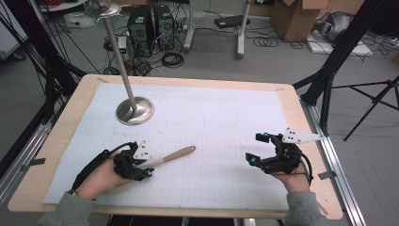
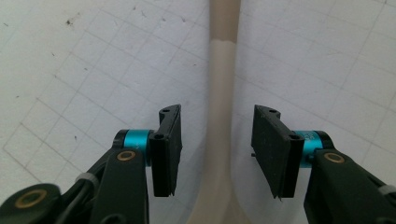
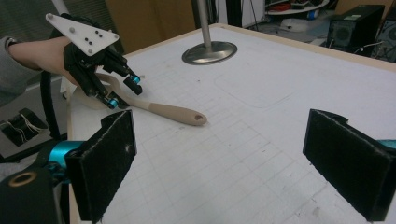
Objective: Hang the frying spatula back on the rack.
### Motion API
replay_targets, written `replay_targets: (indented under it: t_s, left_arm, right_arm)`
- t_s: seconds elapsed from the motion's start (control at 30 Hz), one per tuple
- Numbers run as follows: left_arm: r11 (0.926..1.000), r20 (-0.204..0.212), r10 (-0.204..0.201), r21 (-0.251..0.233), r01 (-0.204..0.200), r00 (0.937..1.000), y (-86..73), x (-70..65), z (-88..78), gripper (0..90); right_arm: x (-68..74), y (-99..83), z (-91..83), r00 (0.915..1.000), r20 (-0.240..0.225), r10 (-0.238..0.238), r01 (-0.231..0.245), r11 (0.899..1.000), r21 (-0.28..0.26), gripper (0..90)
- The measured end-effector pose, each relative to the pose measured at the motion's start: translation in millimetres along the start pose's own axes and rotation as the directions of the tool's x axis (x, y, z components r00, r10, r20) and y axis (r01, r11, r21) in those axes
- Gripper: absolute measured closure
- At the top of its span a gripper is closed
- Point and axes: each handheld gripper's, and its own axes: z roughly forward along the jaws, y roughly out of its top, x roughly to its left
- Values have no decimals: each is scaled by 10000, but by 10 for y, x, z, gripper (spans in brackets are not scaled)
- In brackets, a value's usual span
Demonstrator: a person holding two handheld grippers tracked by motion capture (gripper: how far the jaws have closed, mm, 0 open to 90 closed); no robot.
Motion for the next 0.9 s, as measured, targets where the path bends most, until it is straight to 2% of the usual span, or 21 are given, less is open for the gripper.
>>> replay_targets:
  t_s: [0.4, 0.53, 0.9]
  left_arm:
    - [9999, 214, 105, 131, -108, 9997, -26, 35, -3, 594]
    - [9999, 407, 104, 52, -107, 9991, -45, 60, -5, 600]
    - [9996, 840, 260, 100, -269, 9961, -53, 83, -4, 698]
  right_arm:
    - [1, -5, 0, 10000, -10, -31, 31, 10000, 23, 86]
    - [3, -5, -7, 10000, -8, 0, 0, 10000, 23, 86]
    - [-1, -9, -2, 10000, -18, -63, 63, 10000, 18, 86]
